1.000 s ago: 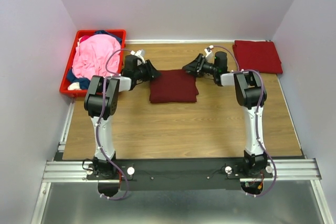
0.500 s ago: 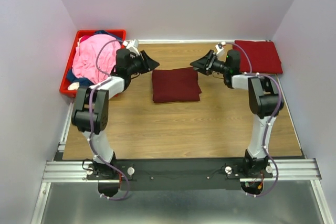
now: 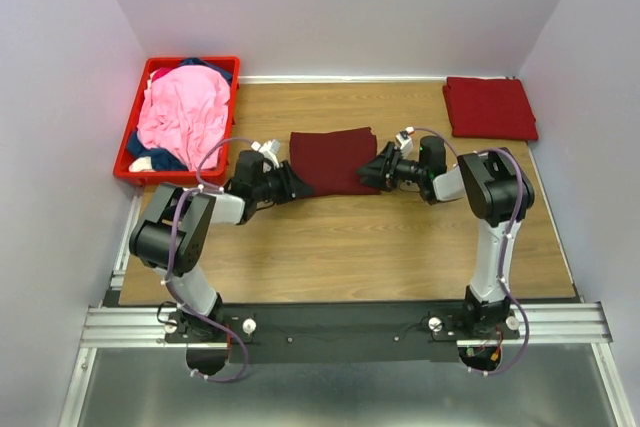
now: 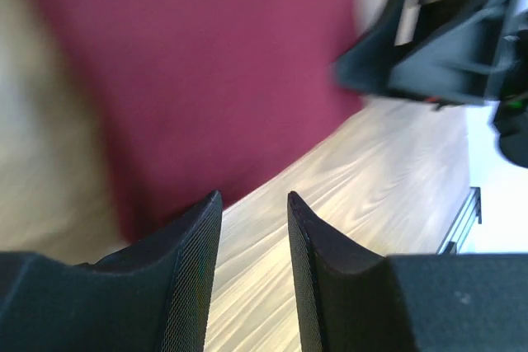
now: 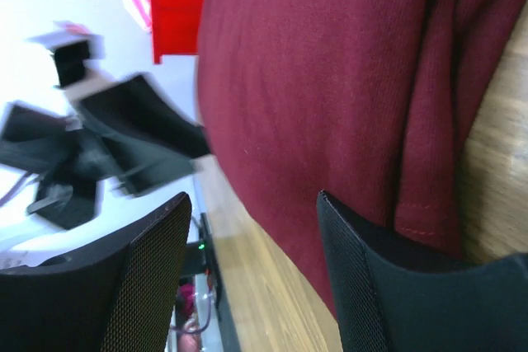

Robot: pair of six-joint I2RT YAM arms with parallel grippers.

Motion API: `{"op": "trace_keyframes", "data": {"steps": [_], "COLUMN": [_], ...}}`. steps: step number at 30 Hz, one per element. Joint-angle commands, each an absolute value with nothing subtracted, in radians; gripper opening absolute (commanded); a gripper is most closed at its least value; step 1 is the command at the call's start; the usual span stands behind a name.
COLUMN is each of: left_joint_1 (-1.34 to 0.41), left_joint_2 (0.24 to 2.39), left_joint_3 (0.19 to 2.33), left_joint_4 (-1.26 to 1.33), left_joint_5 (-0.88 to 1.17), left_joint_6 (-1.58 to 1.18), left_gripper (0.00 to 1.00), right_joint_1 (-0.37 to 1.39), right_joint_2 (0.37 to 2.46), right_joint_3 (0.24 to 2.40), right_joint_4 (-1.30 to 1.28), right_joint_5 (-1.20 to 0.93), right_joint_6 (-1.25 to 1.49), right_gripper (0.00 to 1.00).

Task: Fold and stack the t-shirts
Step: Fold the tshirt

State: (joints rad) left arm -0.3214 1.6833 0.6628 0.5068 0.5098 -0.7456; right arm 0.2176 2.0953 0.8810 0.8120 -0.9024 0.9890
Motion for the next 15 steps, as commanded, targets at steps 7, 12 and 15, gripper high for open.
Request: {"op": "trace_keyframes", "data": {"steps": [7,12,15], "left_joint_1": [-0.224,-0.224,-0.224], "left_joint_2": [1.652,1.448,1.236], "left_joint_3": [0.549,0.554,0.639], "left_joint_4": [0.588,0.409,0.21], "left_joint_5": [0.502,0.434,0.293], "left_joint_6": [-0.827,-0.72,-0.59], "left_gripper": [0.45,0.45,0.46], "right_joint_1": [0.176,0.265,0.353], "right_joint_2": [2.054,1.934,1.904], "right_joint_3": [0.824,0.871,0.967], "right_joint_4": [0.778,0.781,0.781], "right_joint_5": [-0.827,-0.857,-0.824], "right_joint_6": [0.945,1.017,1.078], "right_gripper": [0.7,0.71,0.72]}}
